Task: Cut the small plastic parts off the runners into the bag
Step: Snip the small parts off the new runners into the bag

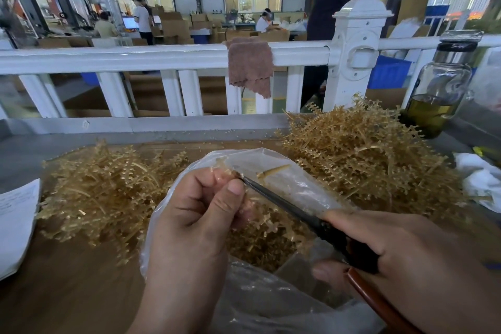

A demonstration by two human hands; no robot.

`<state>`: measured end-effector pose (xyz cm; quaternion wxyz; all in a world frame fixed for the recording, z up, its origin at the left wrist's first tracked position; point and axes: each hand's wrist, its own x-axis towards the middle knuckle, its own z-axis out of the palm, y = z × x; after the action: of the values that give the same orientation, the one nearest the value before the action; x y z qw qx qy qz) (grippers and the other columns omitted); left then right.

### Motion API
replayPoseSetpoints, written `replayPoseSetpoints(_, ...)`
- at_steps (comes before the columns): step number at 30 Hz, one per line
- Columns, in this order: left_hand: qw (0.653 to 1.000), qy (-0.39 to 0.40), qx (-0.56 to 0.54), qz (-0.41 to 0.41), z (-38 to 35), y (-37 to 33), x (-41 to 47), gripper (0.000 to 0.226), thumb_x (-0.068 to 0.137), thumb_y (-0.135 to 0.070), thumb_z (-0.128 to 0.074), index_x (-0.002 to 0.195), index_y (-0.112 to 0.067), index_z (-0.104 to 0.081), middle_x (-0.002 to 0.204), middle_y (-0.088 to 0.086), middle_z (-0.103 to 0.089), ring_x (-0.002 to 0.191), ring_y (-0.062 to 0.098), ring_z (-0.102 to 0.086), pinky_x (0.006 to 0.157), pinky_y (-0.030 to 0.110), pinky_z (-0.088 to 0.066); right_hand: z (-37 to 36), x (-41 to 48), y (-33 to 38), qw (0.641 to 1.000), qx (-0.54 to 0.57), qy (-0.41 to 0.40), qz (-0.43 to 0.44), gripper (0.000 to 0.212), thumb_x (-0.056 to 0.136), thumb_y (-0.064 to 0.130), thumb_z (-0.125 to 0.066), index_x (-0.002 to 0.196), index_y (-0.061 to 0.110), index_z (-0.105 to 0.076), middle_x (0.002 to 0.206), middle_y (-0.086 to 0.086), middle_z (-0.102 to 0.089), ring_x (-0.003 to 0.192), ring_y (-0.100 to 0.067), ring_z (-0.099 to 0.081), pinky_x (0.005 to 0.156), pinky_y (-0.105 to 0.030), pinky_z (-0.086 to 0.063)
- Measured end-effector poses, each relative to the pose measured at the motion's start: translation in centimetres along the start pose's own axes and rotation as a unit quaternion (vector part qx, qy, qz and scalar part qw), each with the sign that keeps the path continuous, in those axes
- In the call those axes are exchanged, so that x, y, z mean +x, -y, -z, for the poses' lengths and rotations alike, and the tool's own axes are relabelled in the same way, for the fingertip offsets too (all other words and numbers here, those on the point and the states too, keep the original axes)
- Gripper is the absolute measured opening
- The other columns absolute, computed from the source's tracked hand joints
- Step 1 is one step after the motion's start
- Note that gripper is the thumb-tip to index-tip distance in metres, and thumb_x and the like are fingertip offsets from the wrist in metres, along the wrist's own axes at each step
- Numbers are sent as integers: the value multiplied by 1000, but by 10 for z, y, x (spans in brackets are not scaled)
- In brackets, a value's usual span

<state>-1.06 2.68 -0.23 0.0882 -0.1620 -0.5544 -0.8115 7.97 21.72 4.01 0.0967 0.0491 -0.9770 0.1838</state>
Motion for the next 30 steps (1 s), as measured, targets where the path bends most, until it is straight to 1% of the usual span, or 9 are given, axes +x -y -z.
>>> replayPoseSetpoints(3, 1000, 9, 4, -7, 1, 0, 0, 14, 76, -22, -81, 73, -29, -69, 66, 1, -62, 65, 18, -62, 62, 22, -54, 0, 1, 2, 1000, 4, 3, -12, 54, 73, 87, -42, 108, 49, -59, 93, 32, -64, 82, 13, -61, 57, -12, -53)
replayPoseSetpoints(5, 1000, 6, 2, -10, 1, 0, 0, 12, 75, -26, -79, 71, -30, -69, 66, 1, -63, 65, 18, -62, 63, 22, -54, 2, 1, 2, 1000, 3, 5, -19, 55, 72, 87, -42, 109, 49, -58, 92, 32, -64, 81, 12, -61, 56, -14, -53)
replayPoseSetpoints(7, 1000, 6, 11, -15, 1, 1, 0, 16, 78, -23, -81, 71, -30, -68, 66, 0, -63, 65, 17, -63, 63, 21, -54, 1, 1, 2, 1000, 13, 18, -15, 56, 72, 87, -43, 107, 47, -60, 90, 30, -65, 78, 10, -62, 57, -17, -53)
replayPoseSetpoints(10, 1000, 4, 11, -14, 2, 2, 0, 12, 81, -23, -67, 71, -29, -68, 67, 1, -64, 65, 17, -62, 62, 21, -53, -2, 2, 1, 1000, 21, 7, -9, 55, 72, 85, -44, 107, 46, -60, 86, 28, -65, 76, 9, -63, 57, -17, -52)
replayPoseSetpoints(13, 1000, 0, 13, -14, 2, 2, 0, 12, 81, -24, -66, 71, -30, -68, 66, 0, -64, 65, 17, -62, 62, 21, -54, -3, 2, 2, 1000, 11, 6, -6, 56, 73, 85, -42, 107, 45, -60, 84, 29, -65, 76, 9, -62, 60, -15, -51)
replayPoseSetpoints(17, 1000, -2, 7, -12, -1, 3, -1, 12, 80, -22, -66, 70, -29, -68, 67, -2, -63, 64, 15, -62, 63, 23, -55, -3, 1, 1, 1000, 13, -10, 6, 61, 73, 86, -40, 106, 40, -61, 82, 26, -65, 75, 7, -63, 59, -17, -52)
replayPoseSetpoints(21, 1000, 1, -8, -9, -2, 2, -2, 13, 79, -20, -66, 69, -29, -67, 67, -1, -62, 63, 15, -61, 62, 22, -54, -3, 1, 1, 999, 18, -23, 21, 50, 76, 81, -44, 95, 40, -65, 74, 26, -62, 69, 9, -61, 62, -12, -48)
replayPoseSetpoints(26, 1000, -1, -15, -5, -1, 3, -2, 12, 79, -20, -67, 69, -28, -67, 68, 0, -62, 64, 15, -62, 63, 22, -55, -2, 0, 1, 999, 4, -27, 32, 47, 79, 78, -44, 89, 37, -65, 68, 25, -60, 64, 8, -59, 58, -15, -48)
replayPoseSetpoints(30, 1000, -4, -14, -5, -2, 2, -3, 13, 79, -20, -69, 69, -28, -68, 69, -1, -62, 65, 14, -62, 64, 23, -55, -3, 0, 1, 999, 2, -20, 31, 40, 80, 76, -46, 89, 41, -62, 69, 28, -58, 66, 11, -58, 59, -7, -44)
